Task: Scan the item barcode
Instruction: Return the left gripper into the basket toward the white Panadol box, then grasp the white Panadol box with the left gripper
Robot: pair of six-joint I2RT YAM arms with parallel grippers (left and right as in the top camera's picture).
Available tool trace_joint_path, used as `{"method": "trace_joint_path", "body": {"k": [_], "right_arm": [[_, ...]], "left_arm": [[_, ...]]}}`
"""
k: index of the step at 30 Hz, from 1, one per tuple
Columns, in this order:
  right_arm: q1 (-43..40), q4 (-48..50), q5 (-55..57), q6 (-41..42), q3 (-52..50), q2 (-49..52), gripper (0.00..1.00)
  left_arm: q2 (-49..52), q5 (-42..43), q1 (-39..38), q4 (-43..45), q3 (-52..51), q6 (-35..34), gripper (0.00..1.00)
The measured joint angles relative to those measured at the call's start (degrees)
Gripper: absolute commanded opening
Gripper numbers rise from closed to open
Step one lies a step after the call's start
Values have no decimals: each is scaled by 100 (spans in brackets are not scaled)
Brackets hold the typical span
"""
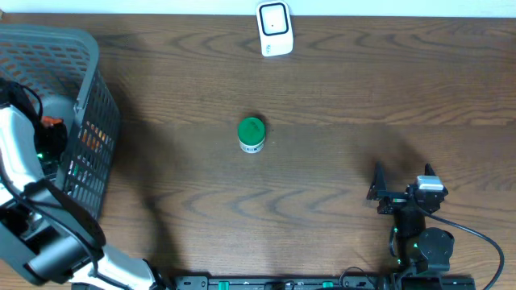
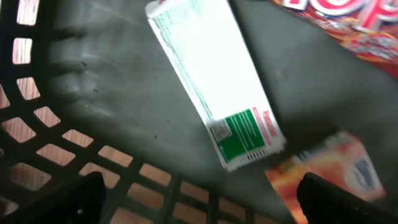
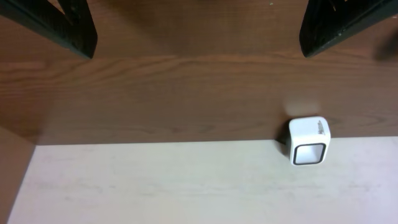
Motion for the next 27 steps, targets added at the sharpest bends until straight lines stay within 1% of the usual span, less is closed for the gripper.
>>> {"method": "trace_joint_path", "body": {"k": [6, 12, 19, 27], "right_arm": [[0, 0, 0, 0, -2, 0, 99], [0, 2, 0, 0, -2, 0, 99], [0, 0, 0, 0, 0, 0, 99], [0, 0, 0, 0, 0, 0, 99]], "left_arm": [[308, -262, 0, 20, -2, -570, 100], [356, -579, 0, 251, -2, -824, 99], [498, -761, 0, 433, -2, -874, 99], [1043, -826, 0, 699, -4, -680, 99]]}}
